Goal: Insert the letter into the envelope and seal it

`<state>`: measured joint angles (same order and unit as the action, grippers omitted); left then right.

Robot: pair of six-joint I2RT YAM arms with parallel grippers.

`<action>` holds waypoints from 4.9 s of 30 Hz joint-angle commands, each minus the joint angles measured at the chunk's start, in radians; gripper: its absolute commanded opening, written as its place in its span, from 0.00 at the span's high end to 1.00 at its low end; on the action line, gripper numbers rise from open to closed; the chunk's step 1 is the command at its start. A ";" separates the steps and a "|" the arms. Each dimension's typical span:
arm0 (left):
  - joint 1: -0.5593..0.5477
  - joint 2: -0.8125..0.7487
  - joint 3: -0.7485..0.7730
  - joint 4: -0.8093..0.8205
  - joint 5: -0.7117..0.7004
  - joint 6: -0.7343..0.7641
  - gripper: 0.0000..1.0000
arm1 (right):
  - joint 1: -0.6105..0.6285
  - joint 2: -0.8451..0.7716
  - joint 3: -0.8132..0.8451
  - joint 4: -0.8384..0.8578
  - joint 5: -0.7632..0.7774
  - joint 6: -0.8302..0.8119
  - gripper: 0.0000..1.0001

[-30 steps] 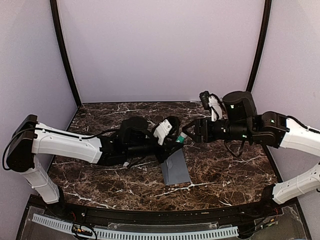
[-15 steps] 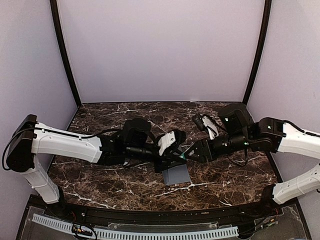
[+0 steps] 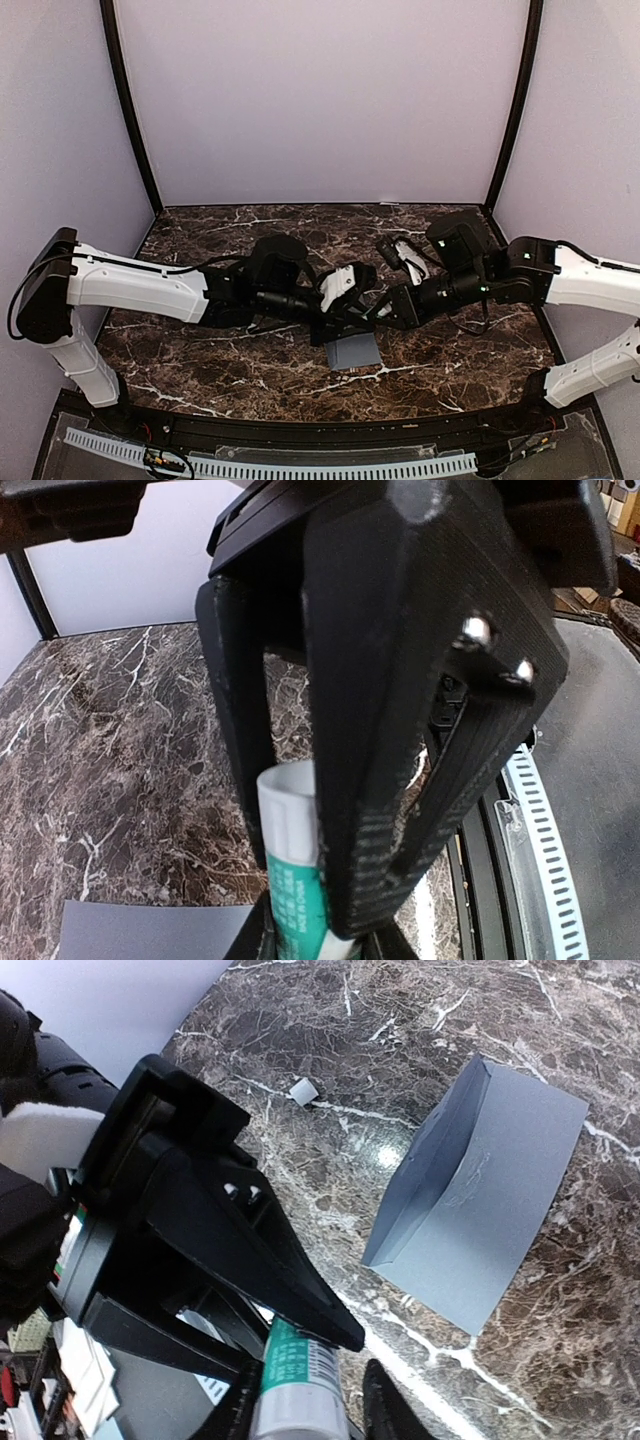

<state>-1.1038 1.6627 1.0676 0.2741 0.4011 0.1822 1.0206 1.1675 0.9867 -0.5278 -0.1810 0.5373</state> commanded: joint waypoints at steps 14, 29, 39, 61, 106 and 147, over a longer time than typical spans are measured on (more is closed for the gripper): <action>-0.014 -0.030 -0.034 0.058 -0.059 0.024 0.47 | -0.005 -0.047 -0.069 0.089 -0.023 0.050 1.00; -0.026 -0.102 -0.152 0.209 -0.100 0.026 0.39 | -0.004 -0.102 -0.059 0.098 0.035 0.131 1.00; -0.061 -0.042 -0.114 0.238 -0.192 0.043 0.64 | -0.005 -0.094 -0.063 0.116 0.030 0.146 1.00; -0.094 -0.058 -0.156 0.259 -0.188 0.118 0.95 | -0.005 -0.068 -0.003 -0.019 0.005 0.123 0.25; -0.094 -0.035 -0.151 0.234 -0.287 0.117 0.70 | 0.032 0.062 -0.015 0.008 0.001 0.130 1.00; -0.102 0.274 -0.082 -0.004 -0.986 -0.888 0.46 | -0.014 -0.063 -0.099 -0.004 0.315 0.110 1.00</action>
<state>-1.2007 1.9209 0.9668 0.2890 -0.5488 -0.6849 1.0115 1.1309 0.8932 -0.5549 0.1249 0.6415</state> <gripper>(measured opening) 0.572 0.194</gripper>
